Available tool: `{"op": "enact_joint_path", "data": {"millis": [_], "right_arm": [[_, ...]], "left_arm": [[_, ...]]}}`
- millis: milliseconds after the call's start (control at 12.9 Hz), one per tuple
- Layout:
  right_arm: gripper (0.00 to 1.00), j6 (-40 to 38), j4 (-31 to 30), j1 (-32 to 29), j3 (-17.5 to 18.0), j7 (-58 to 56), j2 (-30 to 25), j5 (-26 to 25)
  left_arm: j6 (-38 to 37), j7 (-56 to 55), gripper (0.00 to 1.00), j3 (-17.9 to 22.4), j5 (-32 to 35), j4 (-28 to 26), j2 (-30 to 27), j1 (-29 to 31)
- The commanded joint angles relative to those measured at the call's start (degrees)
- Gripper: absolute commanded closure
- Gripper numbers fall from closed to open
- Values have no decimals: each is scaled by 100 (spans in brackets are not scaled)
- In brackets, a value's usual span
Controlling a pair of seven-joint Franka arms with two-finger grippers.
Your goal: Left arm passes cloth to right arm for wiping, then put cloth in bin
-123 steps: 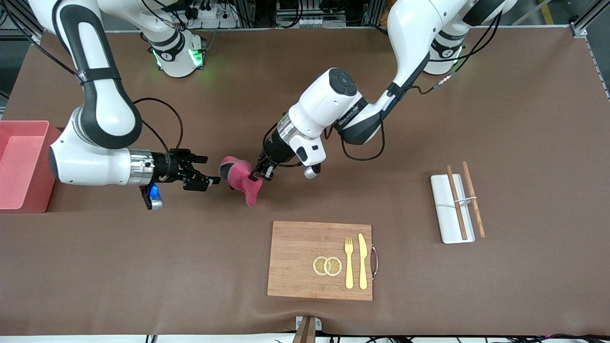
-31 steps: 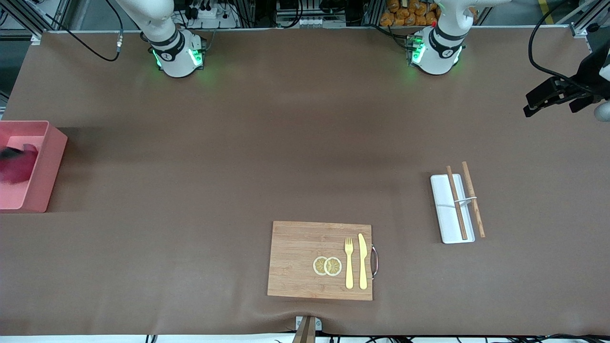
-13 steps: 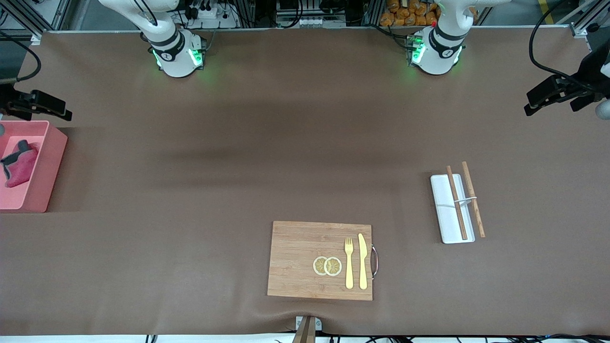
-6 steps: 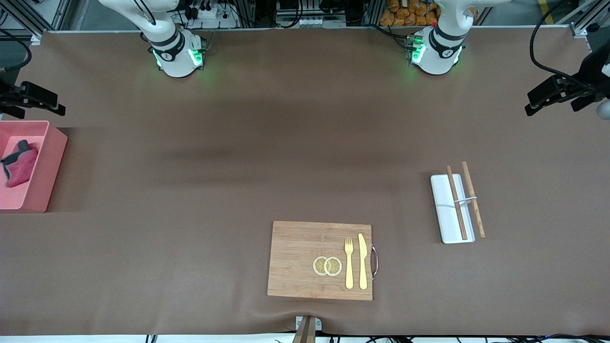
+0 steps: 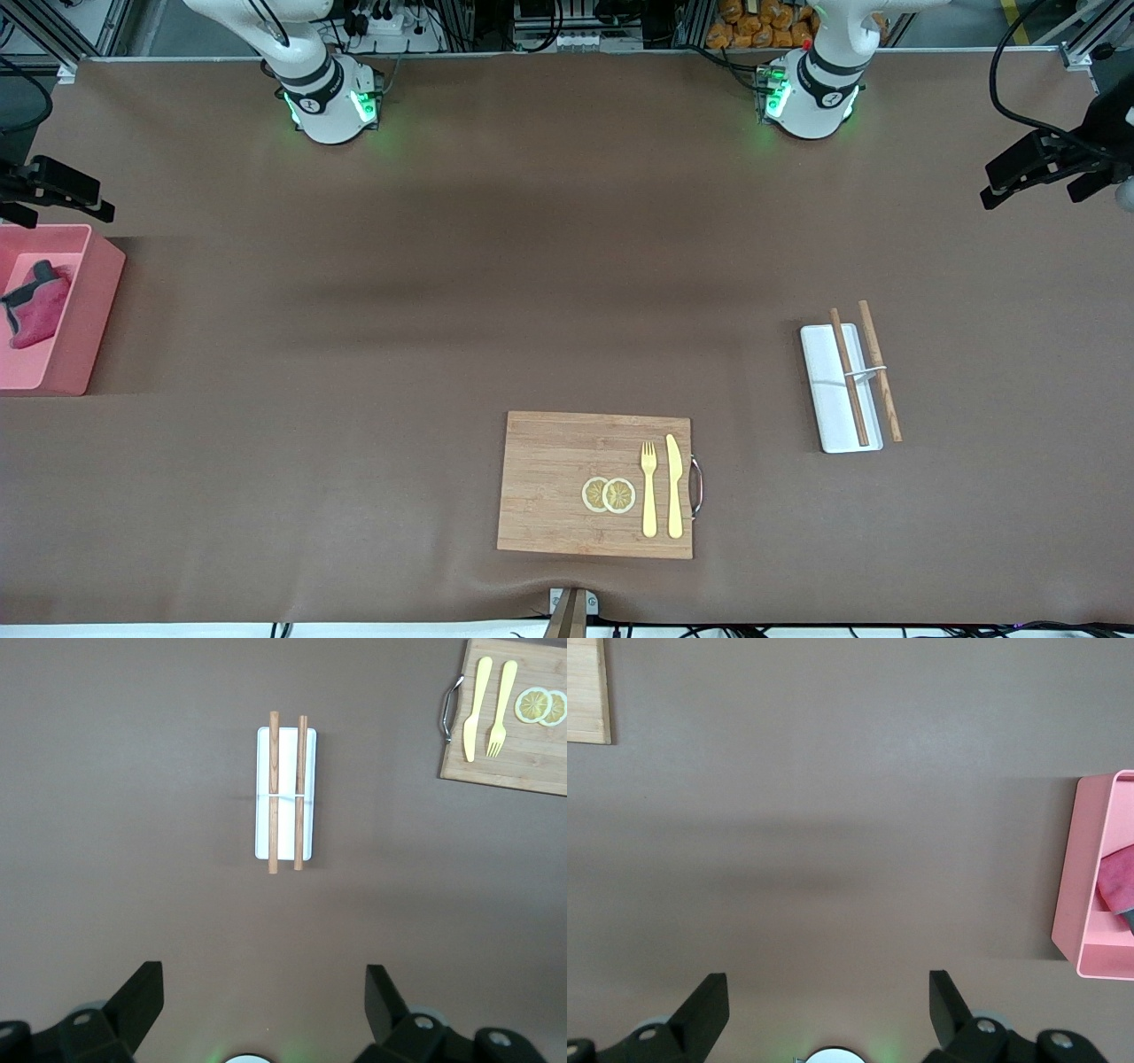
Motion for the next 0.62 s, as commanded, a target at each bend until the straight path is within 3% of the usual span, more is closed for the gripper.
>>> {"op": "enact_joint_path", "data": {"millis": [0,541], "right_arm": [[0,3,-4,-81,34,-22,-85,-34],[0,-14,-12,-89,34,5,-120,-43]], "left_arm": [[-15,84,0,9,41,-130,-115,69],[-15,40,0,18,67,-104,-88,113]]}}
